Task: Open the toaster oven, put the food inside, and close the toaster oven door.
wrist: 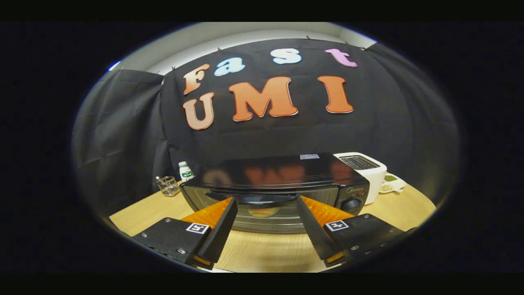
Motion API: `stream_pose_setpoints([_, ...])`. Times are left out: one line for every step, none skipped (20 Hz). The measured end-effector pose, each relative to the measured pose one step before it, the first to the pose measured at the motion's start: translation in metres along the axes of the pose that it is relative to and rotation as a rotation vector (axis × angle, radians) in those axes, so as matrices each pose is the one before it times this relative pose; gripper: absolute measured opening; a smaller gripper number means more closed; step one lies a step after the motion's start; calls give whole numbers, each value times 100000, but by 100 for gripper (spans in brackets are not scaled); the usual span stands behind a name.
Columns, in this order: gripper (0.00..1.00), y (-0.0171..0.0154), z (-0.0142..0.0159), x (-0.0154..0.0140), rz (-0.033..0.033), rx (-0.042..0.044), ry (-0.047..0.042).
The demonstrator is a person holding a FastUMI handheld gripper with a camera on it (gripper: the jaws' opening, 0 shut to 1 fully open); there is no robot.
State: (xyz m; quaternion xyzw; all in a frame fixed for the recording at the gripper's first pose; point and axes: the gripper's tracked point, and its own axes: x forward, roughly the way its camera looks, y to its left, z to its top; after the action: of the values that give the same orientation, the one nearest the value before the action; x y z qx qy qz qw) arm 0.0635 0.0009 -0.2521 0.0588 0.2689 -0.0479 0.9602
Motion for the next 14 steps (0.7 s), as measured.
stream_pose_setpoints([87,9,-345,383,-452,-2716,1155])
stream_pose_setpoints([88,102,1132,-559,-353,-2173,-3138])
stream_pose_setpoints([91,87,436,288,-529,-2853,-1165])
stream_pose_setpoints([91,-26,-87,12,-864,-2486,33])
stream_pose_setpoints([91,-166,-56,-223,-1138,-2120,-384])
stream_pose_setpoints([92,26,174,-489,-673,-1500,-771])
stream_pose_setpoints([92,129,374,-420,-248,-108,-796])
stream_pose_setpoints([92,206,126,-674,445,1291,-281])
stream_pose_setpoints([91,352,59,-819,1415,2047,-48])
stream_pose_setpoints([92,403,182,-1037,1682,2022,-139])
stream_pose_setpoints([92,272,503,-1139,1374,1863,-1300])
stream_pose_setpoints([92,159,657,-1250,885,1237,-1998])
stream_pose_setpoints([91,188,690,-1319,1135,341,-2498])
stream_pose_setpoints([91,110,576,-1182,130,102,-2061])
